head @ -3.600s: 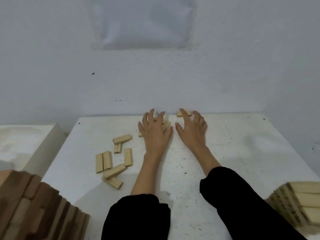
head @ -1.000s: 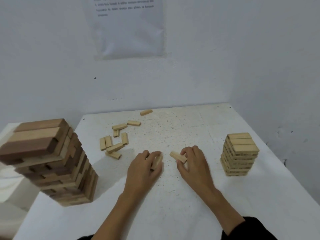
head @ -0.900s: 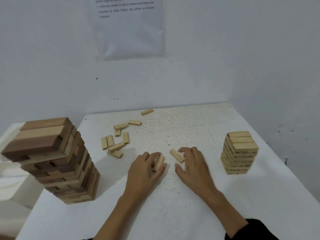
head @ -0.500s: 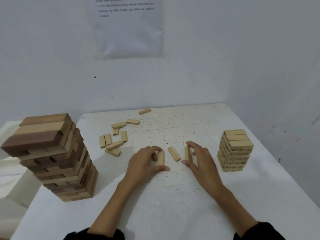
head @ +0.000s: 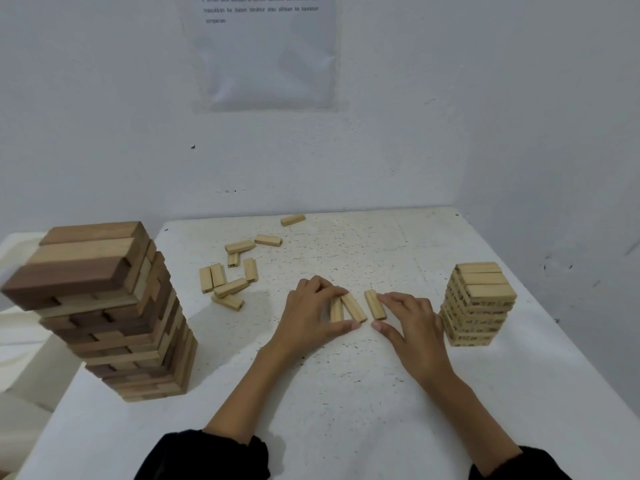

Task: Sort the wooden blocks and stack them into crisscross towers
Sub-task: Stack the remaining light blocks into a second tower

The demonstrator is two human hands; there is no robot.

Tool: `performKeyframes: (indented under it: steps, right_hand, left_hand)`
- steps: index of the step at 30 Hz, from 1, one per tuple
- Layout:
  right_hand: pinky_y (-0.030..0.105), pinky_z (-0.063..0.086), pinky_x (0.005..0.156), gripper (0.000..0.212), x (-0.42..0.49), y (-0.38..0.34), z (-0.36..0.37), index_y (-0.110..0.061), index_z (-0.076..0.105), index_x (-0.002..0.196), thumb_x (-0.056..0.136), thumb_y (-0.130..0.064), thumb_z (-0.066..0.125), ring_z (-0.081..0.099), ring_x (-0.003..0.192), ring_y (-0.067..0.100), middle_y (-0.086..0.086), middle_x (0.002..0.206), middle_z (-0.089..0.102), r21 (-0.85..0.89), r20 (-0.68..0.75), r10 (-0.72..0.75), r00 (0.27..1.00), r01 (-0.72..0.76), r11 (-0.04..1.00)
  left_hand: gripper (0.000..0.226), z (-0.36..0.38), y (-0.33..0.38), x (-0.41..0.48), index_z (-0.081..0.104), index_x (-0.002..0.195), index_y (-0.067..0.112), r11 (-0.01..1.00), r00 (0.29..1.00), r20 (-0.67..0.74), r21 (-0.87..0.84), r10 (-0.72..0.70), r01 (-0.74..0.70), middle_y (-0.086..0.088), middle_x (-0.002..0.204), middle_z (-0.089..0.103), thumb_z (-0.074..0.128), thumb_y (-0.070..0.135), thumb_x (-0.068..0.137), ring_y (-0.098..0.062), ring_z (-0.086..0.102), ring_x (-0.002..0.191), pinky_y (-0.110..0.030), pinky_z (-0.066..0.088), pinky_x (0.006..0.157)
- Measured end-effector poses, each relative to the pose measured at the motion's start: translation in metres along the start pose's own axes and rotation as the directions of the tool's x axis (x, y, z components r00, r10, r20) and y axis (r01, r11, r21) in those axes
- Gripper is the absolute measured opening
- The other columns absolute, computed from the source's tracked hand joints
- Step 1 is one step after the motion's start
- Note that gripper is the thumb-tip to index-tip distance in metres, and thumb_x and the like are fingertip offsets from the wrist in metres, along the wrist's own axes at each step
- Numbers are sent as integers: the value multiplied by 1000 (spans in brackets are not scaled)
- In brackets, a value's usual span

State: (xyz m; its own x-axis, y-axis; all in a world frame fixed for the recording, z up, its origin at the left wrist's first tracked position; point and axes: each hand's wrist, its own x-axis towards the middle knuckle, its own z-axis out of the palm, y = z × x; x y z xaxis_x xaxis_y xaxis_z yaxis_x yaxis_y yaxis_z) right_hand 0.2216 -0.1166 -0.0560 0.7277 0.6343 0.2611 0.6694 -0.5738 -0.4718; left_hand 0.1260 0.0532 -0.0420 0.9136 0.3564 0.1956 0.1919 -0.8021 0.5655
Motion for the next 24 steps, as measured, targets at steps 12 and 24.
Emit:
performKeyframes:
  steps: [12,24]
  right_hand:
    - [26,29,82,47,3,1,-10,-25,49,133,89,-21,62,43,103,11,-7,111,53,163,113,-142,983,123,979]
    - [15,35,79,63,29,-1,-16,-23,45,135,79,-24,74,40,85,0,-14,98,47,281,329,-182,927,88,956]
  left_hand:
    - [77,-26,-17,-9,41,139,33,983,974,221,-183,41,0,15,121,49,80,38,72,-6,42,114,-25,35,98]
    - [62,-13,-6,-5,55,125,30,988,994,99,-150,41,-26,12,112,53,80,42,70,-6,45,105,-28,39,94]
